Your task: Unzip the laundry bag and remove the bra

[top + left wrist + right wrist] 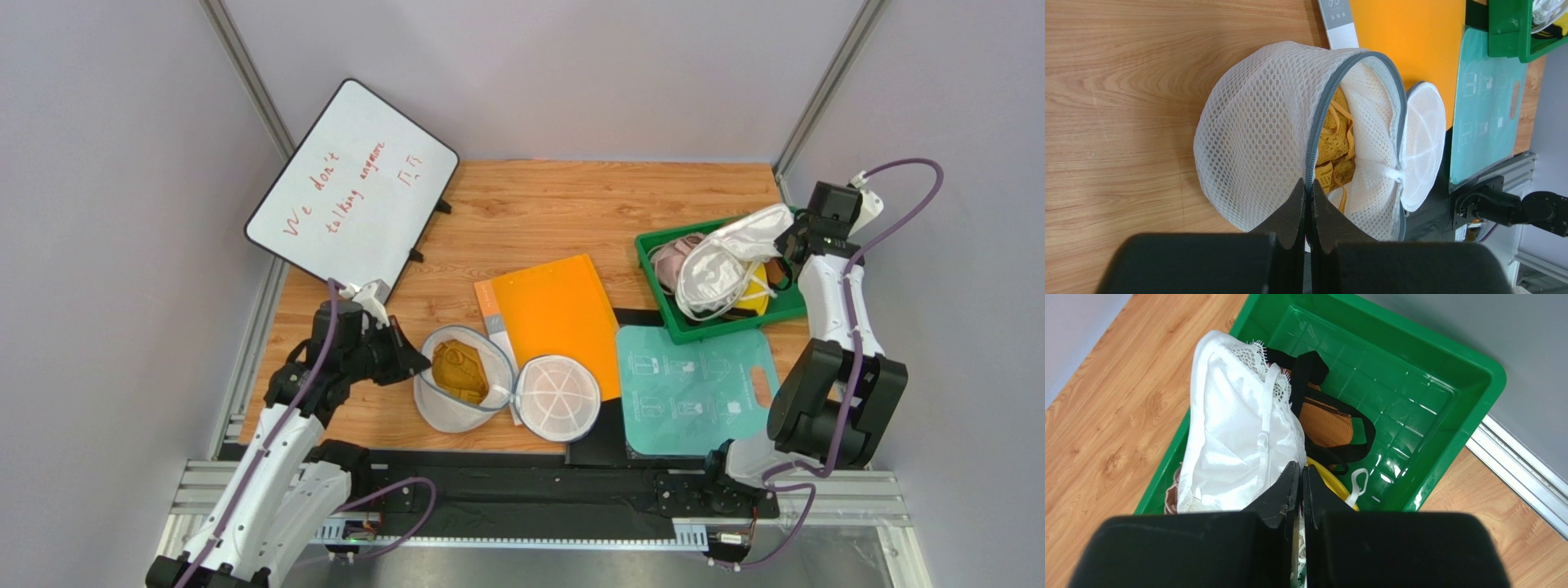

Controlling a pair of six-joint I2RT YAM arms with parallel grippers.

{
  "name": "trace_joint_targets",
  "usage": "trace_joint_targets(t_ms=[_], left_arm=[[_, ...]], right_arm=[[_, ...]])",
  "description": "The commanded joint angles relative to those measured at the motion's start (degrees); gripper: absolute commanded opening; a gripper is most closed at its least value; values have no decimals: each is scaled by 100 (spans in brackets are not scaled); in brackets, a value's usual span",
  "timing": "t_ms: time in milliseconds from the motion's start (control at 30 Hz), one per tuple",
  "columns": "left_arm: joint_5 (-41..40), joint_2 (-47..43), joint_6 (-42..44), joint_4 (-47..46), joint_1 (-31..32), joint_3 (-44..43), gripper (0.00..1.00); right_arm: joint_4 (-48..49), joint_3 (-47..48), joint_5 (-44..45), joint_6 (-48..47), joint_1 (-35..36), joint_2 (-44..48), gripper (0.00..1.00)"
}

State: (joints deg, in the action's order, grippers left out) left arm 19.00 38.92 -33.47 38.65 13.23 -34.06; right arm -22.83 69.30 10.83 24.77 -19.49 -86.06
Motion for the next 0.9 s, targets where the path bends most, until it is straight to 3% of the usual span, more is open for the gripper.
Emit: trace_joint_targets(t_ms=[0, 67, 100, 400, 700, 867], left_arm=[[68, -7, 104, -156, -23, -153, 0], [86, 2, 104, -174, -23, -144, 0], [86, -7, 104, -174, -23, -144, 0], [147, -51, 113, -183, -14, -144, 0], [165, -86, 113, -200, -23, -127, 0], [165, -77, 104, -218, -14, -118, 0]], right_arm=[[218, -109, 332, 132, -29, 89, 52], [191, -136, 586, 194, -20, 107, 68], [87, -84, 657, 177, -20, 90, 92], [-108, -171, 719, 326, -29, 809, 96], [-38, -293, -1406, 316, 41, 1610, 91], [218, -461, -1663, 318, 1190, 1830, 90]])
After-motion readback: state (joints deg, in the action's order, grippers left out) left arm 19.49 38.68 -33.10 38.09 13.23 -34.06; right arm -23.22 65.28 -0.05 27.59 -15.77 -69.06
